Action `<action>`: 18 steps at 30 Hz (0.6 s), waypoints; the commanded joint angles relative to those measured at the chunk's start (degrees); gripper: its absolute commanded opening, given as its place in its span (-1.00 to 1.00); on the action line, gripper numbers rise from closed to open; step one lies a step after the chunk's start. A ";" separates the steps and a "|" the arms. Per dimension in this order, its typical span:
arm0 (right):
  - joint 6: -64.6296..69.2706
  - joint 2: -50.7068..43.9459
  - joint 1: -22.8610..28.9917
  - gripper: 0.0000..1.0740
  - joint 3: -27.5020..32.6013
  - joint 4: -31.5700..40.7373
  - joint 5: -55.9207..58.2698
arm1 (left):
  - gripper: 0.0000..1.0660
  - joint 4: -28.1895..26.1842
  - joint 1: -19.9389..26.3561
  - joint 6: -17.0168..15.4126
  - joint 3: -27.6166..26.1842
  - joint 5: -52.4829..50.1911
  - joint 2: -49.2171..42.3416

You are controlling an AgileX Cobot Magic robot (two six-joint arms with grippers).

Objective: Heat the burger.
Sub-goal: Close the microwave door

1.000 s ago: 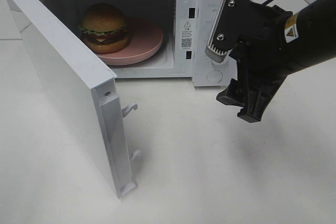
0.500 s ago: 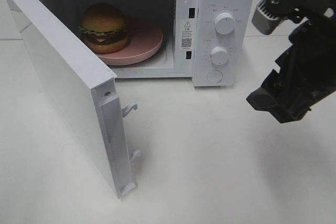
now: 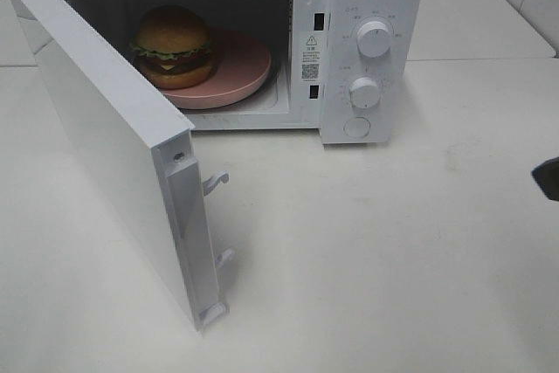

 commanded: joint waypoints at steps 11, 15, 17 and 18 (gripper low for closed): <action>2.58 -16.10 -0.34 0.42 0.17 -1.43 15.76 | 0.83 -0.29 0.11 -0.06 0.00 -0.46 -0.92; 2.58 -19.31 -0.34 0.42 0.17 -1.49 18.96 | 0.83 -0.29 0.11 -0.06 0.00 -0.46 -0.92; 2.58 -19.94 -0.34 0.42 0.17 -1.49 19.42 | 0.83 -0.29 0.11 -0.06 0.00 -0.46 -0.92; 2.98 -21.20 -0.34 0.42 0.17 -1.43 19.42 | 0.83 -0.29 0.11 -0.06 0.00 -0.46 -0.92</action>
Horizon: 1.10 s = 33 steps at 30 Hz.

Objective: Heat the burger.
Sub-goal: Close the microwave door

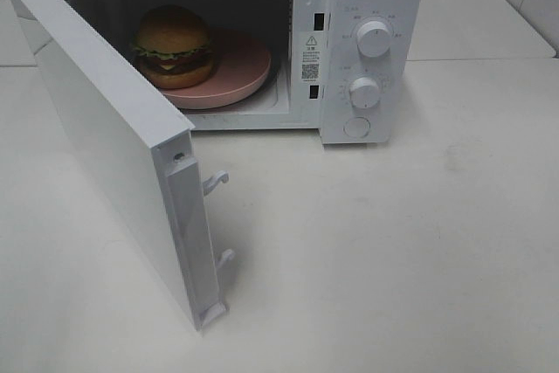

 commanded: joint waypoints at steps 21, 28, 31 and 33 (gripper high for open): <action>2.29 -17.02 -9.85 0.42 9.85 -1.55 -4.41 | 0.83 -0.29 0.11 -0.06 0.00 -0.46 -0.92; 2.98 -21.26 -17.30 0.42 13.18 -0.46 -8.71 | 0.83 -0.29 0.11 -0.06 0.00 -0.46 -0.92; 3.90 -22.35 -20.28 0.42 13.18 -0.34 -10.03 | 0.83 -0.29 0.11 -0.06 0.00 -0.46 -0.92; 4.13 -22.75 -21.03 0.42 13.18 -0.29 -10.49 | 0.83 -0.29 0.11 -0.06 0.00 -0.46 -0.92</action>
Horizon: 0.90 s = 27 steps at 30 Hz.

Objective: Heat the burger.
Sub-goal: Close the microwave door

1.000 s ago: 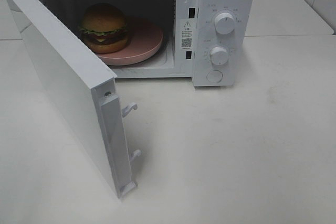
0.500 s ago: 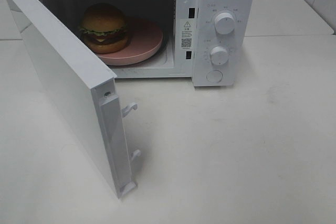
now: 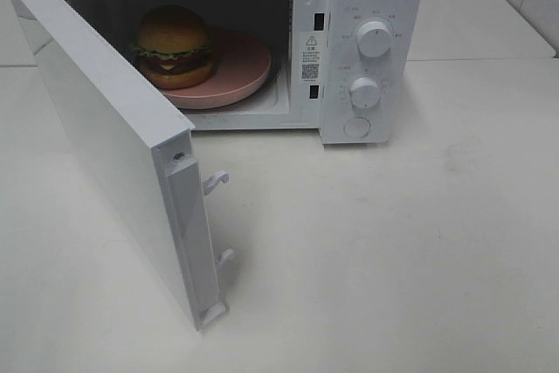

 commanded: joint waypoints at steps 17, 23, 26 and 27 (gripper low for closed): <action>1.32 -6.36 -5.61 0.42 2.23 1.78 -3.78 | 0.83 -0.23 0.11 -0.06 0.00 -0.46 -0.92; 1.32 -6.36 -5.61 0.42 2.23 1.78 -3.78 | 0.83 -0.23 0.11 -0.06 0.00 -0.46 -0.92; 1.32 -6.36 -5.61 0.42 2.23 1.78 -3.78 | 0.83 -0.23 0.11 -0.06 0.00 -0.46 -0.92; 1.32 -6.36 -5.61 0.42 2.23 1.78 -3.78 | 0.83 -0.23 0.11 -0.06 0.00 -0.46 -0.92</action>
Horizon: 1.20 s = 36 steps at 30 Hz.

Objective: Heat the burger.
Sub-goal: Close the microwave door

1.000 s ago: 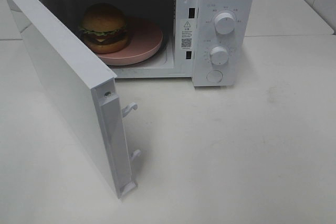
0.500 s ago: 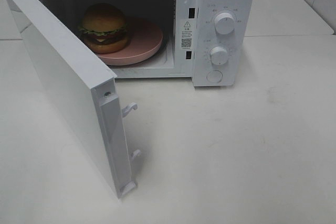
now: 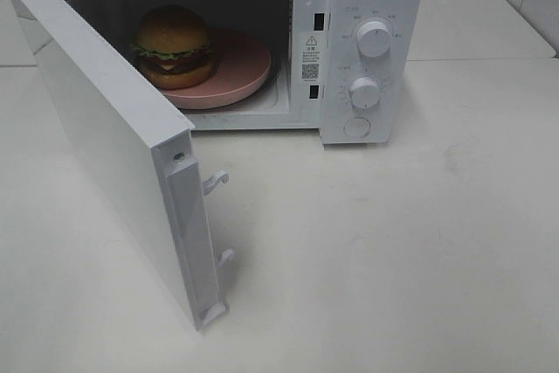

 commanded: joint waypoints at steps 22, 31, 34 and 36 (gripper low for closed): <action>0.29 -1.89 -0.34 0.42 0.11 -0.11 -0.80 | 0.83 -0.23 0.11 -0.06 0.00 -0.46 -0.92; 0.29 -1.89 -0.34 0.42 0.11 -0.11 -0.80 | 0.83 -0.23 0.11 -0.06 0.00 -0.46 -0.92; 0.29 -1.89 -0.34 0.42 0.11 -0.11 -0.80 | 0.83 -0.23 0.11 -0.06 0.00 -0.46 -0.92; 0.29 -1.89 -0.34 0.42 0.11 -0.11 -0.80 | 0.83 -0.23 0.11 -0.06 0.00 -0.46 -0.92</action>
